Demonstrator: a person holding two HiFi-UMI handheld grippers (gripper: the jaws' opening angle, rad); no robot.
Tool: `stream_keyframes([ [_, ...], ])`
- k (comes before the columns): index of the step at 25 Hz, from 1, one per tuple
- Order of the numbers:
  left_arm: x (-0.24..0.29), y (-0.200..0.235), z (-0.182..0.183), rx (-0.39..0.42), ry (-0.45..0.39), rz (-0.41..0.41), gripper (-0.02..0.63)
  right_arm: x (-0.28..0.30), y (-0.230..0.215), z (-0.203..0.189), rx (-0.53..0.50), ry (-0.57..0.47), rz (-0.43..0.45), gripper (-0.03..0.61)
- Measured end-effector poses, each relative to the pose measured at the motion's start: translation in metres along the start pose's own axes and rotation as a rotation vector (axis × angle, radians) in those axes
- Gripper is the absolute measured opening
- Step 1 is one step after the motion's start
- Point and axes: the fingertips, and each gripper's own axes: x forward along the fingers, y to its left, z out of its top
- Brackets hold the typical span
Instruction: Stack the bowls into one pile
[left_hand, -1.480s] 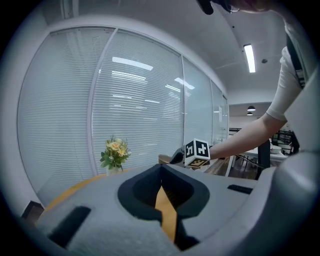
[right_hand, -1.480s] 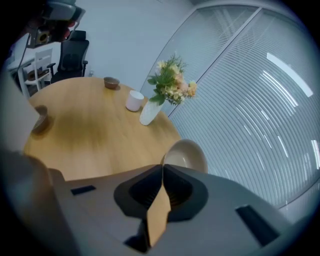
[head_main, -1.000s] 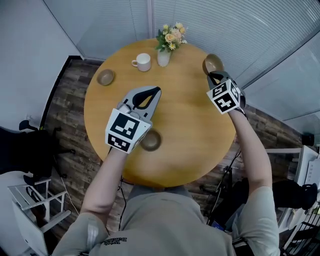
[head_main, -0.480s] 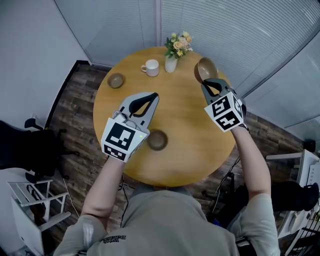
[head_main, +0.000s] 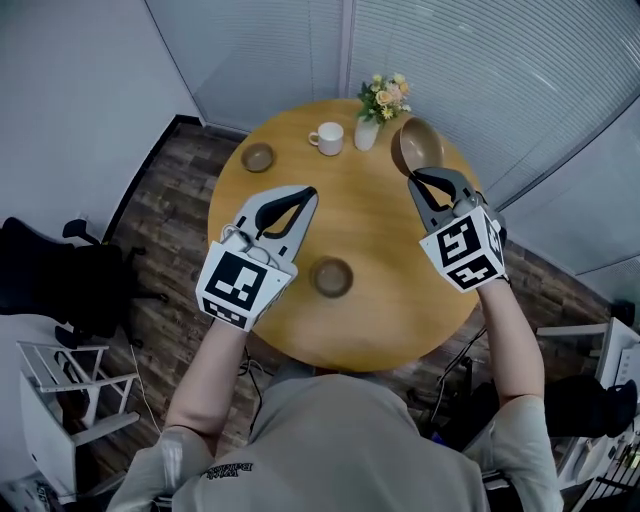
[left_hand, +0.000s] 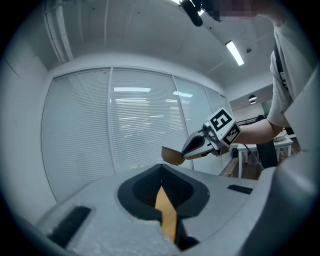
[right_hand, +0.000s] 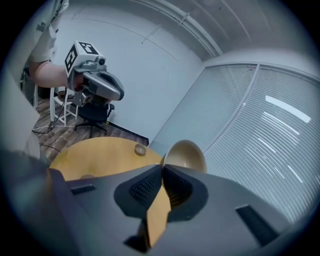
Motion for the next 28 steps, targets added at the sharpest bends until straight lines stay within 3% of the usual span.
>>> stream_keyframes([
  [8, -0.04, 0.012, 0.011, 0.026, -0.015, 0.067, 0.02, -0.003, 0.032, 0.04, -0.013, -0.082, 0.073, 0.034],
  [15, -0.061, 0.017, 0.012, -0.024, -0.004, 0.113, 0.02, 0.002, 0.059, 0.064, -0.058, -0.112, 0.13, 0.035],
  [28, -0.075, 0.029, -0.017, -0.016, 0.043, 0.145, 0.02, 0.036, 0.114, 0.068, -0.09, -0.108, 0.282, 0.035],
])
